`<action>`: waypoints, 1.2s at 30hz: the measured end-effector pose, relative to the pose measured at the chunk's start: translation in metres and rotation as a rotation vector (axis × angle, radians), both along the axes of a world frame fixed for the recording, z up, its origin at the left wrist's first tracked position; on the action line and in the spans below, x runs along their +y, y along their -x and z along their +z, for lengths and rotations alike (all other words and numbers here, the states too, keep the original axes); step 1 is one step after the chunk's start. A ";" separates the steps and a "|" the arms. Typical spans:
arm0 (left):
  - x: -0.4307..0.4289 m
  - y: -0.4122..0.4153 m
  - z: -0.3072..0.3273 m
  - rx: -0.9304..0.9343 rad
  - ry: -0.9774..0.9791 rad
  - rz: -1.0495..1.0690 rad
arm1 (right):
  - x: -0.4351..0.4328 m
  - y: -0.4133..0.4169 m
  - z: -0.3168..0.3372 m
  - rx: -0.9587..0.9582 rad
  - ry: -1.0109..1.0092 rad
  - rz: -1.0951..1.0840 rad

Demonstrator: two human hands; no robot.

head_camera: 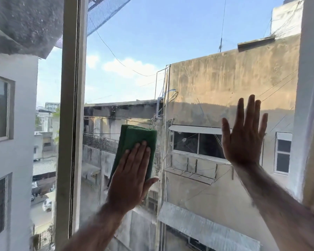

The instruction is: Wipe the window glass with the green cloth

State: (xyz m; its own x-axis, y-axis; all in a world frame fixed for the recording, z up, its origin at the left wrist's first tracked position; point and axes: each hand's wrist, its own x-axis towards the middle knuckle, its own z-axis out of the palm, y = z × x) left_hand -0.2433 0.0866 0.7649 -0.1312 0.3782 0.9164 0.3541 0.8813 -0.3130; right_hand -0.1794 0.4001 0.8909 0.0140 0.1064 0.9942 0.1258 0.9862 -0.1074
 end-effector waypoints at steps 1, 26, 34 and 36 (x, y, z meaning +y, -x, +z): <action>-0.004 0.004 0.022 0.025 -0.025 0.002 | 0.000 -0.001 0.001 -0.007 0.002 0.003; 0.048 -0.005 0.169 0.006 -0.503 -0.034 | -0.001 -0.002 0.001 -0.012 0.010 -0.015; 0.053 -0.017 0.037 0.045 0.146 -0.097 | -0.001 -0.003 0.002 -0.005 0.002 -0.012; 0.022 -0.006 0.047 0.086 0.166 -0.088 | -0.001 -0.003 0.001 -0.009 0.000 -0.007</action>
State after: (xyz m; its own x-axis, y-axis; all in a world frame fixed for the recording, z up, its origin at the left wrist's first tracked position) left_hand -0.2377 0.1090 0.8122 -0.0145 0.5316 0.8469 0.3931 0.7818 -0.4840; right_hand -0.1767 0.3991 0.8919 0.0059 0.1059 0.9944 0.1333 0.9854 -0.1057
